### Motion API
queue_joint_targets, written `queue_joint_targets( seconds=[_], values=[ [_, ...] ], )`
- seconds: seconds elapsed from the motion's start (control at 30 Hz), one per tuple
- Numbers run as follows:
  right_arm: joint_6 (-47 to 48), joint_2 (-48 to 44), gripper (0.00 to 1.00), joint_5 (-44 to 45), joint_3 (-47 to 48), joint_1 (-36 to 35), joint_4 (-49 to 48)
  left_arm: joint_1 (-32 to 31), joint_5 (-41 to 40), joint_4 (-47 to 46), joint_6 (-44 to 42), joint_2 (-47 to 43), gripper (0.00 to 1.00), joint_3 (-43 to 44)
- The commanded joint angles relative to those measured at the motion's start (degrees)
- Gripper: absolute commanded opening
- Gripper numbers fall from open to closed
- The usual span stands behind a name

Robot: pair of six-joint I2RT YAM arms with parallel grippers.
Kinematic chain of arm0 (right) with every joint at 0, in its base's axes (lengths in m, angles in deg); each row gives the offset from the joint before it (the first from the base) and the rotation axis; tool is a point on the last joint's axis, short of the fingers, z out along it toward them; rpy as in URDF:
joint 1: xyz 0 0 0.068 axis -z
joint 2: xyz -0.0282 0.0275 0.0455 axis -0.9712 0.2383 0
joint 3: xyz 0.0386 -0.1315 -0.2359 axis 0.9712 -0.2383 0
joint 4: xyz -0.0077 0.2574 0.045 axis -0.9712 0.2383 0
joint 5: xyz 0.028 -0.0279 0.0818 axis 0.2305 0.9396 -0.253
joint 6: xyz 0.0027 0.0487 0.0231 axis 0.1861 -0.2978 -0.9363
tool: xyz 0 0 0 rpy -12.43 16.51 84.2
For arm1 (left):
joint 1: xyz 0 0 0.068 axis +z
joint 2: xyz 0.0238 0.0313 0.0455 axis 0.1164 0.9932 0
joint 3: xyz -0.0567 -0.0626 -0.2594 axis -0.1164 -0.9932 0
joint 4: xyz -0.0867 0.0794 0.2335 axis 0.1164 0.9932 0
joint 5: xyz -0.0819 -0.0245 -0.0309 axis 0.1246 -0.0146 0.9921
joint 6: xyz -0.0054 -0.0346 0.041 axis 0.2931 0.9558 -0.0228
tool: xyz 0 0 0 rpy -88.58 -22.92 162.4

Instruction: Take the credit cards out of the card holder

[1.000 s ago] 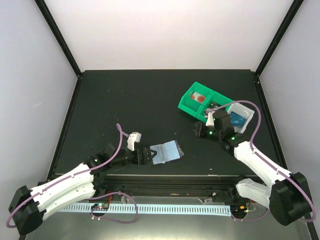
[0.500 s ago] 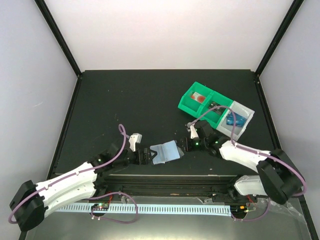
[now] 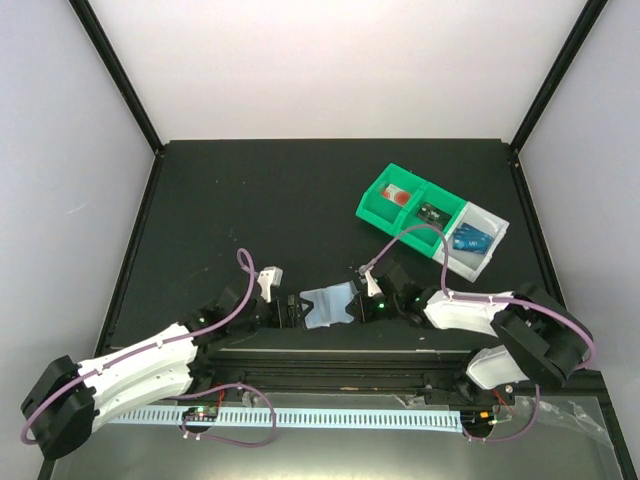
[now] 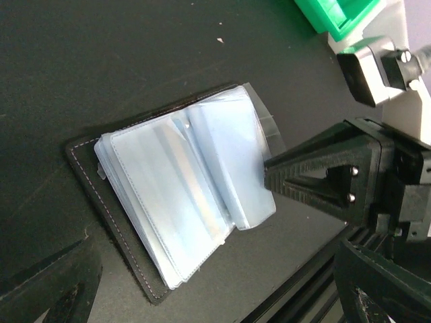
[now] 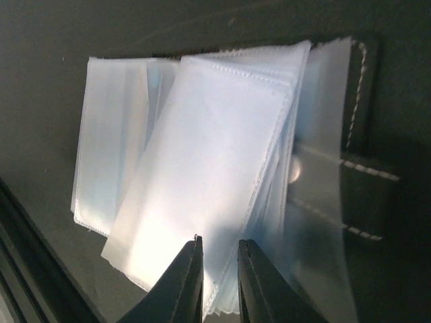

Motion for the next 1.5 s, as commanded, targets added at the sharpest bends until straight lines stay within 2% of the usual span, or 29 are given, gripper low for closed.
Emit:
queue_joint_targets(
  seconds=[0.0, 0.2, 0.27, 0.37, 0.57, 0.77, 0.97, 1.17, 1.47],
  values=[
    [-3.51, 0.42, 0.17, 1.88, -1.66, -2.35, -4.41, 0.69, -0.01, -3.31, 0.41, 1.99, 0.96, 0.2],
    [-4.76, -1.51, 0.17, 3.3, -1.6, -3.59, -2.7, 1.27, 4.7, -9.21, 1.79, 7.89, 0.96, 0.46],
    [-2.78, -3.84, 0.21, 7.16, 0.33, -3.52, 2.5, 1.54, 6.71, -11.28, 2.21, 9.91, 0.96, 0.73],
    [0.99, -7.2, 0.34, 13.94, 2.02, -3.46, 7.08, 1.74, 7.98, -11.97, 1.93, 12.53, 0.95, 1.78],
    [3.42, -5.41, 0.4, 15.99, 4.73, -2.9, 8.53, 2.1, 8.96, -14.46, 2.9, 15.0, 0.93, 1.27],
    [4.49, 1.15, 0.39, 16.26, 5.84, -2.37, 6.1, 2.27, 7.06, -12.24, 2.7, 13.44, 0.91, 0.92],
    [3.53, 1.81, 0.24, 12.02, 3.48, -2.58, 2.95, 2.96, 4.78, -4.62, 1.25, 8.62, 0.89, 1.88],
    [-2.27, 1.91, 0.21, 8.37, -0.69, -3.18, -2.17, 3.37, 6.02, -9.04, 2.75, 4.81, 0.88, -1.05],
    [-11.09, -0.01, 0.2, 4.62, -3.16, -6.64, -7.57, 4.11, 7.87, -11.69, 3.71, 7.95, 0.88, -1.38]
  ],
)
